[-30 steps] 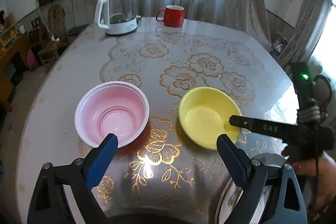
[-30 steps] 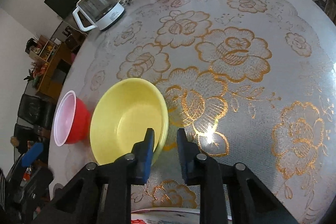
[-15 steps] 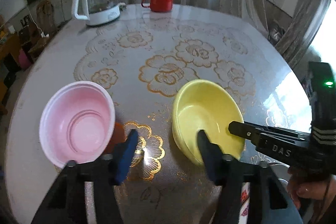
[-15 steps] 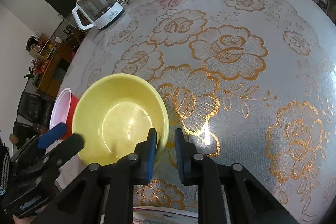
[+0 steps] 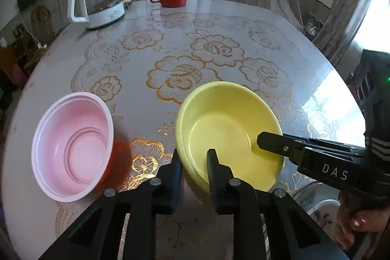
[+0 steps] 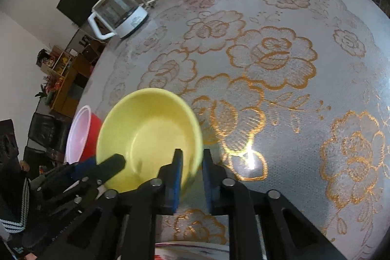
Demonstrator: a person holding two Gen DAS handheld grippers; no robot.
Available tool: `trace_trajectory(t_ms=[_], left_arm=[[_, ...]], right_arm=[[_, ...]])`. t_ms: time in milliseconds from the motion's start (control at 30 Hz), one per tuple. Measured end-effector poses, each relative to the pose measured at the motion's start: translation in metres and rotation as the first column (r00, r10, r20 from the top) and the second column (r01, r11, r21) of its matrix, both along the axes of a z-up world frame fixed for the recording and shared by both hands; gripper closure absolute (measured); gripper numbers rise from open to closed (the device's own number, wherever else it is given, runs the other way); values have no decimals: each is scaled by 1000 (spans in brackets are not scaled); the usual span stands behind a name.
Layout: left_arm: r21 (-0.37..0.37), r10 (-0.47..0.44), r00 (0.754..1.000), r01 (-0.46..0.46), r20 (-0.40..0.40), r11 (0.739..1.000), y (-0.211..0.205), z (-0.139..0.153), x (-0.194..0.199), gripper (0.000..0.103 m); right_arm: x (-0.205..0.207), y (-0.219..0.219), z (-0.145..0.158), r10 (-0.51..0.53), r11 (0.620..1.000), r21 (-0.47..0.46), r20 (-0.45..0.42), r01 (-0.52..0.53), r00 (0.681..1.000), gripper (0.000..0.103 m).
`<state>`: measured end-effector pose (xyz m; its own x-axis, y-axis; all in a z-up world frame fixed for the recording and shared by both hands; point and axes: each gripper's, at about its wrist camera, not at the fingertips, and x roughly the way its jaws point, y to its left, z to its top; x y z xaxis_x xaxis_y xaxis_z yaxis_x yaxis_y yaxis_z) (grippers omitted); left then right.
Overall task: Organize plates and bowls
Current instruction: 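Lift the yellow bowl and carry it over the steel basin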
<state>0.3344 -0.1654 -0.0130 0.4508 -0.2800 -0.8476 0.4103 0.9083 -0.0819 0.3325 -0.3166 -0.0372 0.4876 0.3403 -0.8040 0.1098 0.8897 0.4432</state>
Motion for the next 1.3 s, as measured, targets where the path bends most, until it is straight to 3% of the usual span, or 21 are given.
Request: trace_trajectory(t_ms=[300,900,1300], left_arm=[[-16,-3,995,5,96,1000,7,27,-28,83],[-106,31,991,-17,128,994,53,50,-94,83],[-184,84,974,-46,210,982,93,71,-152,83]], right_arm=[[-21,8,17,-5,1000,12,43,4,999,89],[-84,36,59,16,999,35,156,-22,988,89],[-129,64,81,48,995,71,233,-66,971,89]])
